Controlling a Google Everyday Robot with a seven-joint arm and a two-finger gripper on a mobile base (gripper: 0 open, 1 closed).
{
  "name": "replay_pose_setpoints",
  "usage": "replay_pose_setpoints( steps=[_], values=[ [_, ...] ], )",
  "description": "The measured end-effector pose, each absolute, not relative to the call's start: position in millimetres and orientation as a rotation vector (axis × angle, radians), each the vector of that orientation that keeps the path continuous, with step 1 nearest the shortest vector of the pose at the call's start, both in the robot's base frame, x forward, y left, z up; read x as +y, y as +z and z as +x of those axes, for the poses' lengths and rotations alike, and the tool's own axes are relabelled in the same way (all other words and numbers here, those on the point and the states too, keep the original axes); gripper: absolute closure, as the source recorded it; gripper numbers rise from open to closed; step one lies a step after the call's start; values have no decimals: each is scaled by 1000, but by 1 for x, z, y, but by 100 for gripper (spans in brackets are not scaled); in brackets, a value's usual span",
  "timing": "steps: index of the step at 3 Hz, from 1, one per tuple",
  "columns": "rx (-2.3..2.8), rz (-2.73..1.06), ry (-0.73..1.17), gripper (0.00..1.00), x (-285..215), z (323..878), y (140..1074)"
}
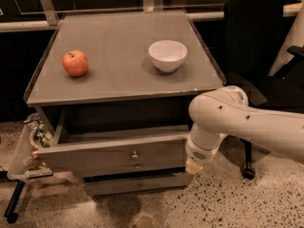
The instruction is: Close top drawer
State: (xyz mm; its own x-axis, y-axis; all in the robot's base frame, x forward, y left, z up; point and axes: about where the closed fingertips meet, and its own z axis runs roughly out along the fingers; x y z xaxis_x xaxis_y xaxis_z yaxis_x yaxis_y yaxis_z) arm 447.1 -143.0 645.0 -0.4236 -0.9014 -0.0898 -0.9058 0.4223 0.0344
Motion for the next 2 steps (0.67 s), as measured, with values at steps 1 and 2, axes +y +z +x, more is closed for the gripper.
replay_pose_setpoints(
  steps=[1, 2],
  values=[
    [2600, -1654, 119, 88, -143, 447, 645],
    [2606, -1612, 59, 100, -145, 468, 643]
  ],
)
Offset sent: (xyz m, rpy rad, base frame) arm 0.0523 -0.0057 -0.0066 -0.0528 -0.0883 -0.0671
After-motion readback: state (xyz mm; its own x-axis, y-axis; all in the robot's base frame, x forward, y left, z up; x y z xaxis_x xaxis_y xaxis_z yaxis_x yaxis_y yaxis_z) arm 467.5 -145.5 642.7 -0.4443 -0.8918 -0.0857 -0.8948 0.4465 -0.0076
